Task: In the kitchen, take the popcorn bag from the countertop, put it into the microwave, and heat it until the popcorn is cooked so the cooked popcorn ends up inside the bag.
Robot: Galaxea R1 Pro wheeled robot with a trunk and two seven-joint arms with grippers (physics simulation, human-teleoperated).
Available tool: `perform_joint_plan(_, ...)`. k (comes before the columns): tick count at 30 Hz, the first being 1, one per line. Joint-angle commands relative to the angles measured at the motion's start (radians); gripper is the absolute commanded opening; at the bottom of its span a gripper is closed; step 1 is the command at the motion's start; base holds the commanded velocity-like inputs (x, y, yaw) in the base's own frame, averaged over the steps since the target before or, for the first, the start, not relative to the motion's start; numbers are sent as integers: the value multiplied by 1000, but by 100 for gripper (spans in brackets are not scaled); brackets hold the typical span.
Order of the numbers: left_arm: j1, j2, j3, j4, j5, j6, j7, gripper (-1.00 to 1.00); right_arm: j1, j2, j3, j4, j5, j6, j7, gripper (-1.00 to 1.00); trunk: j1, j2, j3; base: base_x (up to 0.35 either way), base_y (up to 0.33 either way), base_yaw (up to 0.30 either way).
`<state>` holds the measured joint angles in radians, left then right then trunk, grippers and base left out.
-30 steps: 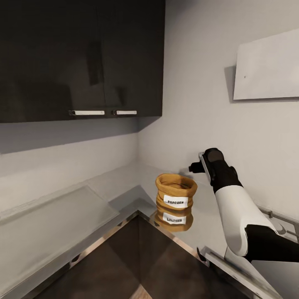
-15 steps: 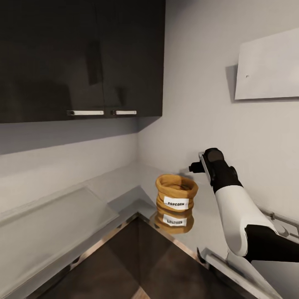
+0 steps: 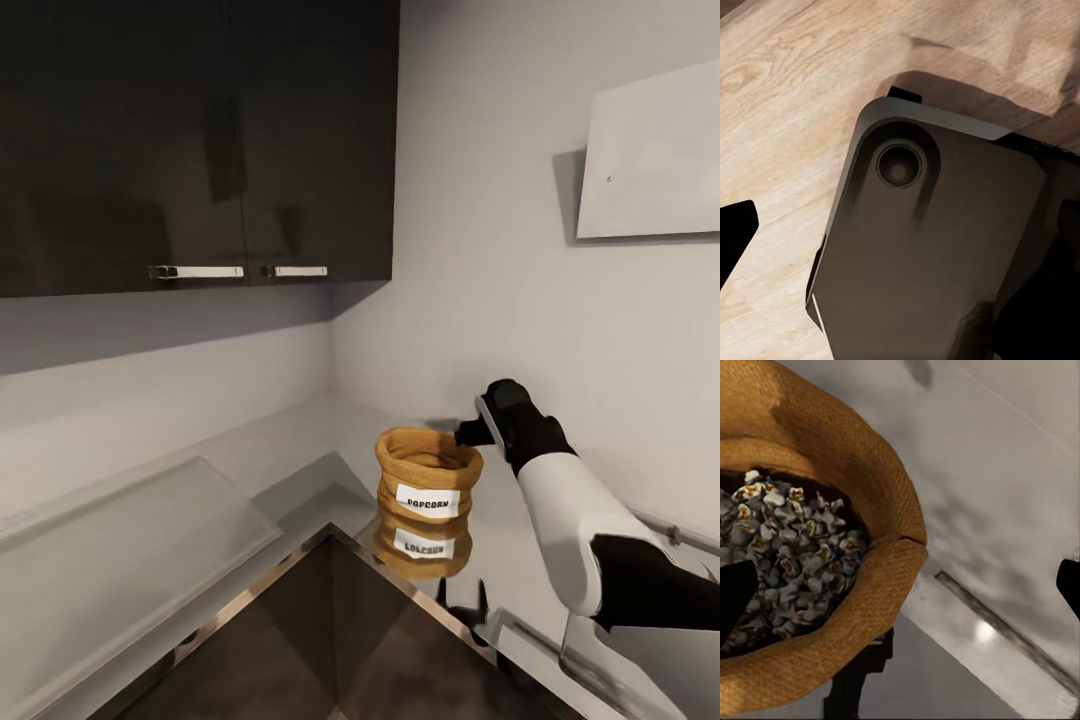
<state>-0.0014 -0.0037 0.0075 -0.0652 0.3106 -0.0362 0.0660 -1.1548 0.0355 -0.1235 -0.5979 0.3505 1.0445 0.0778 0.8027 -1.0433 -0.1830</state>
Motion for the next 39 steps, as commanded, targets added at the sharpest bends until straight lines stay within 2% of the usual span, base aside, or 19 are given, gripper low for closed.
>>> perform_joint_plan(1, 0, 0, 0, -1, 4, -2, 3, 100, -1, -3, -6, 3, 10, 3, 8, 100, 0, -1, -1, 0, 0, 0)
perform_joint_plan(4, 0, 0, 0, -1, 4, -2, 3, 100, -1, -20, -5, 9, 10, 1, 8, 100, 0, -1, -1, 0, 0, 0)
perform_joint_plan(10, 0, 0, 1, -1, 4, -2, 3, 100, -6, -30, -6, 28, 9, -4, 8, 100, 0, -1, -1, 0, 0, 0)
perform_joint_plan(12, 0, 0, 2, -2, 4, -3, 2, 100, -6, -40, -18, 16, -1, 3, 15, 100, 0, -1, -1, 0, 0, 0)
perform_joint_plan(18, 0, 0, 2, -2, 5, -4, 1, 100, -6, -19, -38, 23, -18, -6, 14, 100, 0, -1, -1, 0, 0, 0)
perform_joint_plan(32, 0, 1, 2, -2, 5, -3, -8, 100, -6, -25, -48, 33, -98, -12, 14, 100, 0, -1, -1, 0, 0, 0)
perform_joint_plan(39, 0, 0, 2, -2, 5, -3, -8, 100, -6, -33, -48, 45, -99, -12, 17, 100, 0, -1, -1, 0, 0, 0)
